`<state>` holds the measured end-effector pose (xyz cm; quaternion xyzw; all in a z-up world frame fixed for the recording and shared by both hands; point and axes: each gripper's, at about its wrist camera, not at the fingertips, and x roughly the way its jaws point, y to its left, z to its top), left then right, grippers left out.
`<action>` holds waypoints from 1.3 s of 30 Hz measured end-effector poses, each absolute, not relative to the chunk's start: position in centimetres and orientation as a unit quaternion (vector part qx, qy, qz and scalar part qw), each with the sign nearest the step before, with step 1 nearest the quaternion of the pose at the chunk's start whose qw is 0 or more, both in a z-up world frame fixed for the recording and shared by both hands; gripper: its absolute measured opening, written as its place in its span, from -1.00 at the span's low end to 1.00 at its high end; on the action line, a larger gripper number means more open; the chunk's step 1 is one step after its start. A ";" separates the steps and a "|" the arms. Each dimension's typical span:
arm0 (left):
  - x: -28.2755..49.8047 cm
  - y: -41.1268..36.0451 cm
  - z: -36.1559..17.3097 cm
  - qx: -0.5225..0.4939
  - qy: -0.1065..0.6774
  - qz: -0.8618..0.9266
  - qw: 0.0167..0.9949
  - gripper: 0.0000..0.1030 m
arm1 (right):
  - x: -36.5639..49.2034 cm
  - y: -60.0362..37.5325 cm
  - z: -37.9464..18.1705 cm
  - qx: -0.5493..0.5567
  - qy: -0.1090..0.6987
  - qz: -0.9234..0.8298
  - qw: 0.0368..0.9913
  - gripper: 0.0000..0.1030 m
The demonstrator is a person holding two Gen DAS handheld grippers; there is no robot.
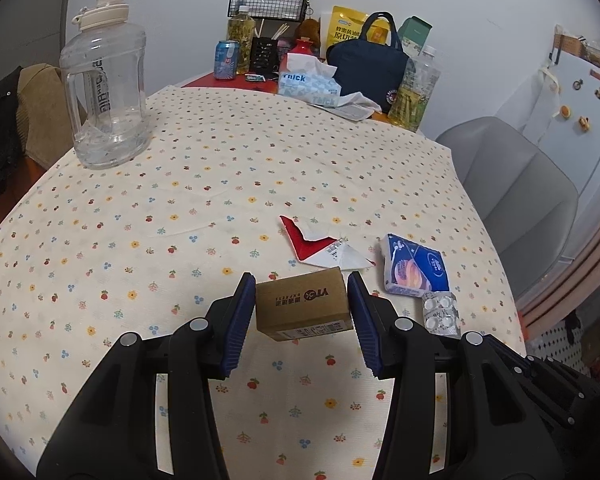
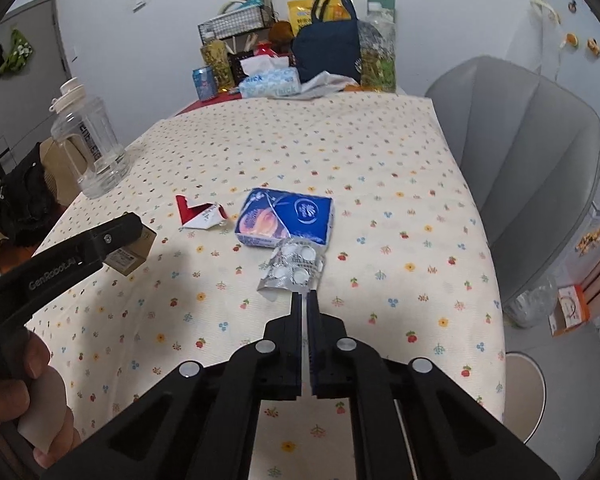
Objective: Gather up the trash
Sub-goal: 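Grasp the small brown cardboard box with the left tool while the right tool grasps the silver blister pack, then carry the box and blister pack in both tools over to the beige bin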
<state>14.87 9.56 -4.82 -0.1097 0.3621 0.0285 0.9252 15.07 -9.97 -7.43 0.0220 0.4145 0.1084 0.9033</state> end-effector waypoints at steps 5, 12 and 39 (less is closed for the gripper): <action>15.0 10.6 -5.3 -0.112 0.365 0.041 0.923 -0.08 | 15.3 -9.0 -7.5 0.008 0.400 0.102 0.911 0.44; 15.6 12.2 -6.4 -0.115 0.375 0.058 0.918 -0.08 | 17.5 -7.5 -8.8 0.014 0.423 0.101 0.901 0.44; 15.5 4.1 -4.5 -0.075 0.360 -0.004 0.930 -0.08 | 13.6 -15.6 -5.2 0.049 0.389 0.032 0.920 -0.45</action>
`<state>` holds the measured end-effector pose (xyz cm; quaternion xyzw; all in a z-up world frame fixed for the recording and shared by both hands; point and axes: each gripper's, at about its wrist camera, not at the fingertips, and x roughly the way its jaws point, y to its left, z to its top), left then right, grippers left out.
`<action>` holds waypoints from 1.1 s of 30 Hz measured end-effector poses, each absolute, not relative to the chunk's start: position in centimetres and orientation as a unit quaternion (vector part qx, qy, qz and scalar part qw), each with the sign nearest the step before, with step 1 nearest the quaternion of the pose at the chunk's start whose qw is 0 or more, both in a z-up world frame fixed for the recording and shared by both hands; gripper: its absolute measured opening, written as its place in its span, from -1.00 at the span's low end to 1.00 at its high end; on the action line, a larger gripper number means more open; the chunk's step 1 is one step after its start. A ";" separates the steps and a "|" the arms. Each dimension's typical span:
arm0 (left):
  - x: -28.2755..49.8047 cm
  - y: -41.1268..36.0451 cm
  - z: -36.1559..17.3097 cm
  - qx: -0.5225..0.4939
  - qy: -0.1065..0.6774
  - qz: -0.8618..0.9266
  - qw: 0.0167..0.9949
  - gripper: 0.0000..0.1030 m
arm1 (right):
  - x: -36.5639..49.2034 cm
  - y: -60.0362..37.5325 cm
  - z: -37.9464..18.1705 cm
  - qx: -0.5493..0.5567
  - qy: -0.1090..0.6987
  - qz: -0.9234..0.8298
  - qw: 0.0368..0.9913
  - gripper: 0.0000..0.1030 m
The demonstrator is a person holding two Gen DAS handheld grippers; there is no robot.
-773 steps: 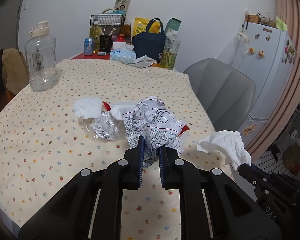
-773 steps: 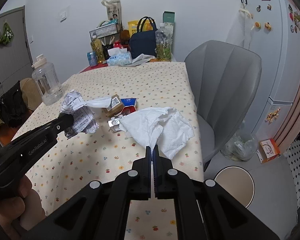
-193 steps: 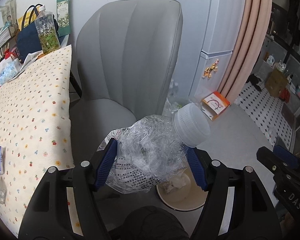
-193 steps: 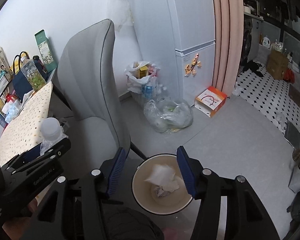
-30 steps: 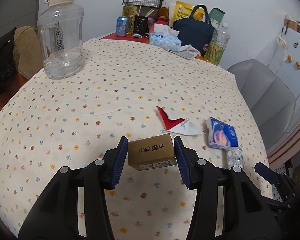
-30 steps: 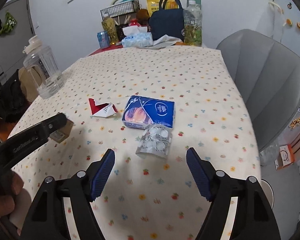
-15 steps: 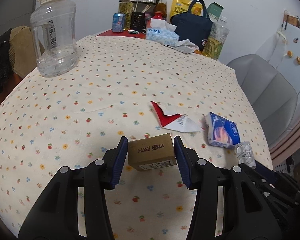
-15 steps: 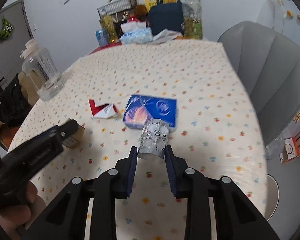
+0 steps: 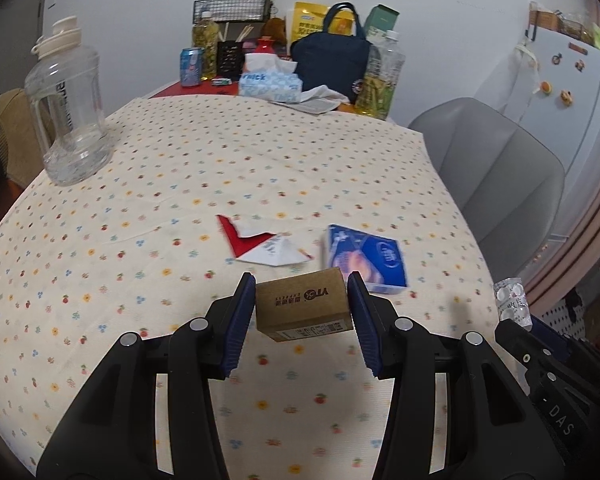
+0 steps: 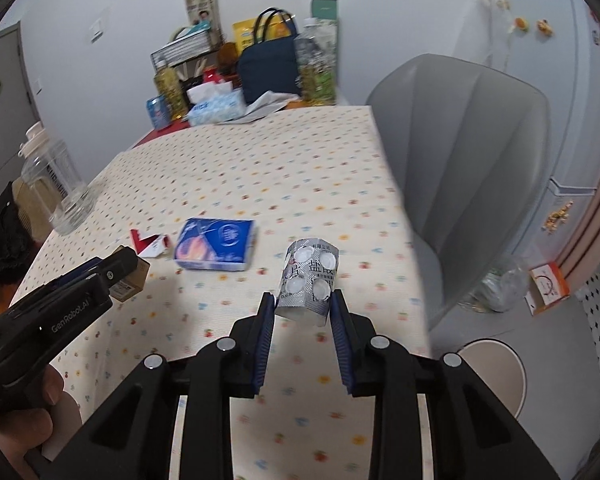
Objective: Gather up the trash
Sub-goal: 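Carry the box and blister pack in both tools over to the beige bin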
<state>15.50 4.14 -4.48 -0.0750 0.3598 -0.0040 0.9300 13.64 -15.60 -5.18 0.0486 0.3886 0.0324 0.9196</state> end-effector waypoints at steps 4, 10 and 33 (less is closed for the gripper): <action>15.4 1.8 -3.8 -0.064 0.355 -0.023 0.932 -0.08 | 12.6 -17.8 -4.5 0.053 0.379 0.014 0.924 -0.45; 15.4 -2.3 -3.3 -0.043 0.354 -0.057 0.933 -0.08 | 11.5 -20.8 -3.8 0.060 0.370 -0.013 0.927 -0.45; 15.4 -20.6 -4.3 0.054 0.368 -0.169 0.912 -0.08 | 7.0 -36.3 -5.0 0.133 0.358 -0.126 0.915 -0.43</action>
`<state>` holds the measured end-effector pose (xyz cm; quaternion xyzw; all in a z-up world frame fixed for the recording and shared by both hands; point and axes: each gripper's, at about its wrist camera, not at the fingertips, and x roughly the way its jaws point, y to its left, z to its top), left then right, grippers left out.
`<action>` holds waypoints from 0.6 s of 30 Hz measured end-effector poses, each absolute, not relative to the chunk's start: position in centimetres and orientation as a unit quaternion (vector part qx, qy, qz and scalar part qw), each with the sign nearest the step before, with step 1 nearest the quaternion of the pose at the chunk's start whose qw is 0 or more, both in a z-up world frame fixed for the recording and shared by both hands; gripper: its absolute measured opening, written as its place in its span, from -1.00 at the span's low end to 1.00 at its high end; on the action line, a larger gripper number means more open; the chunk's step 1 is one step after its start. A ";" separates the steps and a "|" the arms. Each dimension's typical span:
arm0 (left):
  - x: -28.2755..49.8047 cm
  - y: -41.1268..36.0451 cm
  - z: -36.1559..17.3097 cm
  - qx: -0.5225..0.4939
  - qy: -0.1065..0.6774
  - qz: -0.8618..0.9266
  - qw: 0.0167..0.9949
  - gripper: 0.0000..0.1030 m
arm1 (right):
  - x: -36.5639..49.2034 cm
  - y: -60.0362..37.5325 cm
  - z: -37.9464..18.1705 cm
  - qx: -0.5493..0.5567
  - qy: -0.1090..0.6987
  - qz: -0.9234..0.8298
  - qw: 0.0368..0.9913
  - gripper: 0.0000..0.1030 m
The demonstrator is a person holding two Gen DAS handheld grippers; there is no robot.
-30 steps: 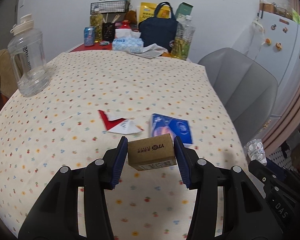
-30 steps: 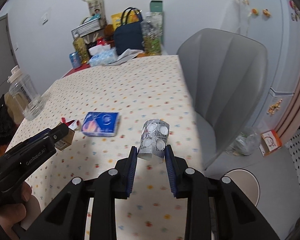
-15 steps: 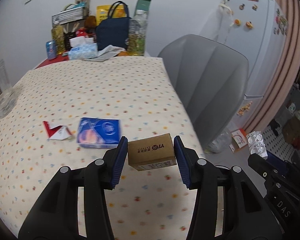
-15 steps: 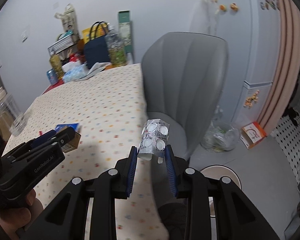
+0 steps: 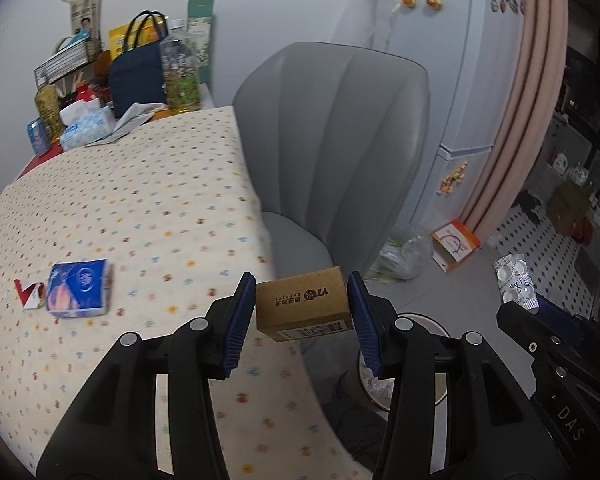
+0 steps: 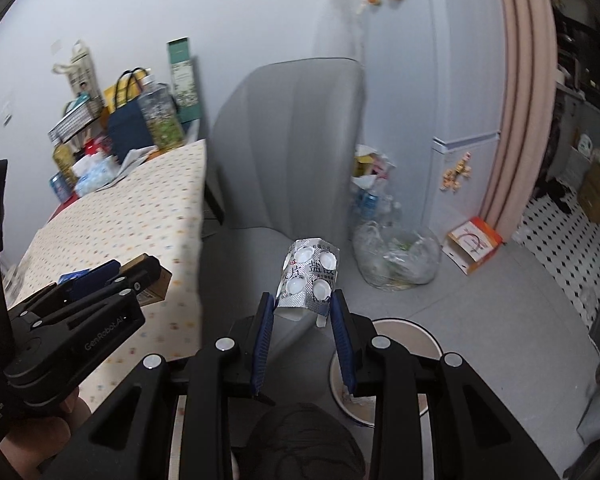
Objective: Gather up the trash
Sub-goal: 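Carry the box and blister pack in both tools over to the beige bin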
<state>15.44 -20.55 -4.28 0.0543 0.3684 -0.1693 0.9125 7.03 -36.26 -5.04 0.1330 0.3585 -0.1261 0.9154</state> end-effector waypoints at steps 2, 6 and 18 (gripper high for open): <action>15.4 -21.6 -4.4 0.060 0.370 -0.174 0.910 -0.08 | 6.8 -37.3 -5.5 0.140 0.361 -0.133 0.912 -0.43; 15.3 -23.8 -4.9 0.075 0.374 -0.183 0.906 -0.08 | 6.4 -39.7 -6.9 0.157 0.366 -0.148 0.905 -0.43; 16.3 -28.4 -7.0 0.104 0.394 -0.190 0.893 -0.08 | 6.1 -45.2 -9.5 0.197 0.367 -0.172 0.893 -0.23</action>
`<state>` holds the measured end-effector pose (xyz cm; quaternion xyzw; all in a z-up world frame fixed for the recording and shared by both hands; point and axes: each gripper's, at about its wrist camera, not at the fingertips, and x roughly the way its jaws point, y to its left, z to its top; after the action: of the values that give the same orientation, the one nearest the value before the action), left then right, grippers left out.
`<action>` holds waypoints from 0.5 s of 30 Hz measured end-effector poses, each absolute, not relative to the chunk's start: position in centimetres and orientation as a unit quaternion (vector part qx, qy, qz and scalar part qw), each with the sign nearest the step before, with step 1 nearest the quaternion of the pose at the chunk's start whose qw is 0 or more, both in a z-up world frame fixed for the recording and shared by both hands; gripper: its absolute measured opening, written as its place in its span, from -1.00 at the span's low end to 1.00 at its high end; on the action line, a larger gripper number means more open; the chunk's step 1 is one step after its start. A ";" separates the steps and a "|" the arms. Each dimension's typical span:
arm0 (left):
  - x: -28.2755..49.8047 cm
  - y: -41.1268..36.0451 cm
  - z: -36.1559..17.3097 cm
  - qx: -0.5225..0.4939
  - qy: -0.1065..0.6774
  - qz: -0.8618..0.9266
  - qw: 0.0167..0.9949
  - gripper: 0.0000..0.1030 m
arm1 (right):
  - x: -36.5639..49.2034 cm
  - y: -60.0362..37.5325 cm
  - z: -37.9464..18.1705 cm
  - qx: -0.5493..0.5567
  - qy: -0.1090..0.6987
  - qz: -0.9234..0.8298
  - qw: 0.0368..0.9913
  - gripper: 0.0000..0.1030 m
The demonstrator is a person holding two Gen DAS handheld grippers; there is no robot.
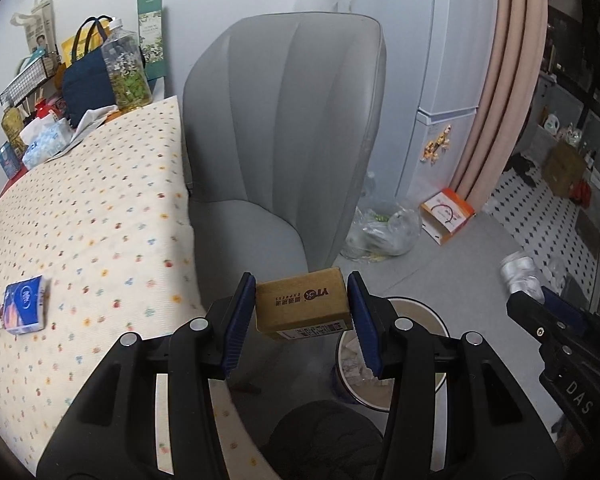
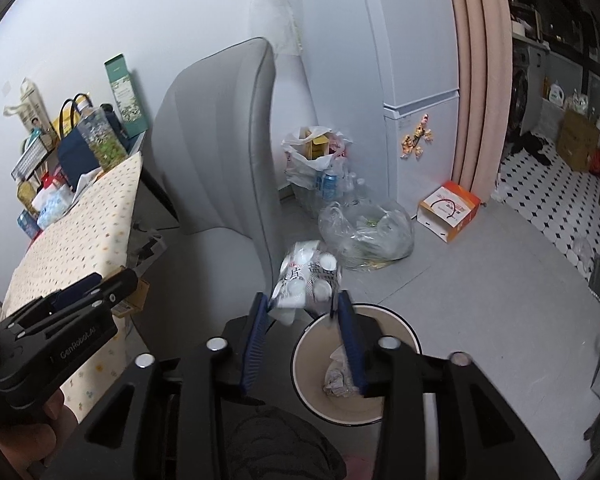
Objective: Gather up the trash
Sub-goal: 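Carry the box and blister pack in both tools over to the beige bin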
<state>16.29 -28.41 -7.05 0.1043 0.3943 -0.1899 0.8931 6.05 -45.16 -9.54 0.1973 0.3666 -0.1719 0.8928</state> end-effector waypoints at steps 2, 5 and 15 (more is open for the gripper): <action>16.4 -29.1 -7.2 0.108 0.395 -0.193 0.892 -0.08 | 6.0 -45.8 -9.8 0.197 0.366 -0.176 0.893 0.05; 16.4 -30.2 -7.5 0.114 0.397 -0.198 0.889 -0.08 | 5.5 -47.0 -10.3 0.204 0.364 -0.189 0.889 0.09; 15.8 -34.1 -9.3 0.141 0.413 -0.227 0.870 -0.08 | 2.7 -50.1 -10.7 0.223 0.354 -0.229 0.879 0.12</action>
<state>15.78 -34.08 -9.27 0.1408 0.4133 -0.2275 0.8704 2.71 -50.12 -10.73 0.2229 0.3537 -0.2288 0.8792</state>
